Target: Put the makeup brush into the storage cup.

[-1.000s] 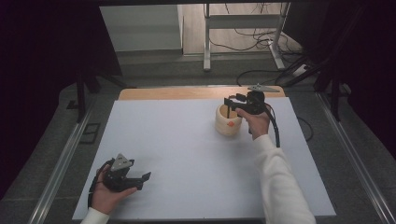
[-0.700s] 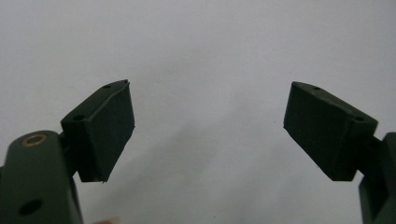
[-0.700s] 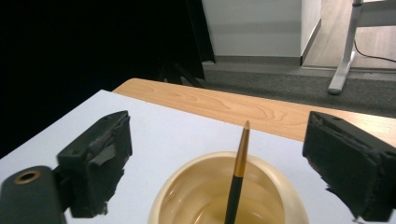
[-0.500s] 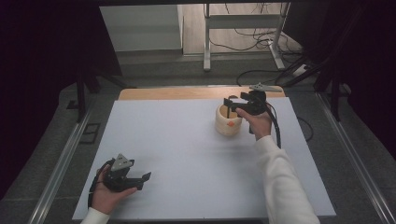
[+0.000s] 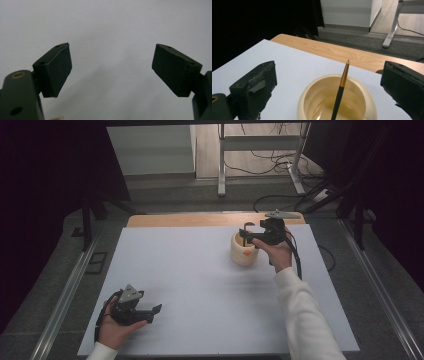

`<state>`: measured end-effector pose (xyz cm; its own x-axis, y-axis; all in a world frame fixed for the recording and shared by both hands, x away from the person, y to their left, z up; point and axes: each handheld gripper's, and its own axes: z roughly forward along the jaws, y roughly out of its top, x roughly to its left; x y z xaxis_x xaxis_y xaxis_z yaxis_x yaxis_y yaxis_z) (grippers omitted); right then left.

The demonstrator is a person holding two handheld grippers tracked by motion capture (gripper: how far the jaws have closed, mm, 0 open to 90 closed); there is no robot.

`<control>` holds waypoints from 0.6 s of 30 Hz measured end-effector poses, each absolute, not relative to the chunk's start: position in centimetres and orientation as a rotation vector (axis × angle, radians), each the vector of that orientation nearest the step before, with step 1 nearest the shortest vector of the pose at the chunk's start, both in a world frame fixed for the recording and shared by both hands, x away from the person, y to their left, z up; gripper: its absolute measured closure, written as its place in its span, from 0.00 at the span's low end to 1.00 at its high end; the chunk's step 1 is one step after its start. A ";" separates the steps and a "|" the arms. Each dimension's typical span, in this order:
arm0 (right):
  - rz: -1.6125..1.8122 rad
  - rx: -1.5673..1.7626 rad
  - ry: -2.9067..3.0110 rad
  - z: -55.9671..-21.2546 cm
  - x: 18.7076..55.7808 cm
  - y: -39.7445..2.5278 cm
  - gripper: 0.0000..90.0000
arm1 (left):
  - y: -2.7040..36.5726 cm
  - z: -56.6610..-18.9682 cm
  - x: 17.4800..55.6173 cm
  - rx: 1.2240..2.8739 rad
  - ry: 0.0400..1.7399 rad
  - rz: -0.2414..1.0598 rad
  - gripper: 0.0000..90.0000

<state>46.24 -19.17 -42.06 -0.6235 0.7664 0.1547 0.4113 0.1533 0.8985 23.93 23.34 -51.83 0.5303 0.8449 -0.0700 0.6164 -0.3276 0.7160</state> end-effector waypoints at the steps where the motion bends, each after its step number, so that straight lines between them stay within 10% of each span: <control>1: 1.456 1.124 2.100 -42.0 46.2 -19.2 0.01 | 23.3 -51.8 23.9 2.060 1.182 0.413 0.19; 18: 1.426 1.034 2.140 -41.5 44.3 -19.6 0.03 | 23.1 -51.4 23.5 2.041 1.187 0.431 0.19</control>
<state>44.35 -19.62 -41.48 -0.6634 0.7426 0.0918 0.3706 0.2194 0.9025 23.51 23.15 -51.37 0.5187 0.8522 -0.0688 0.6096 -0.3122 0.7287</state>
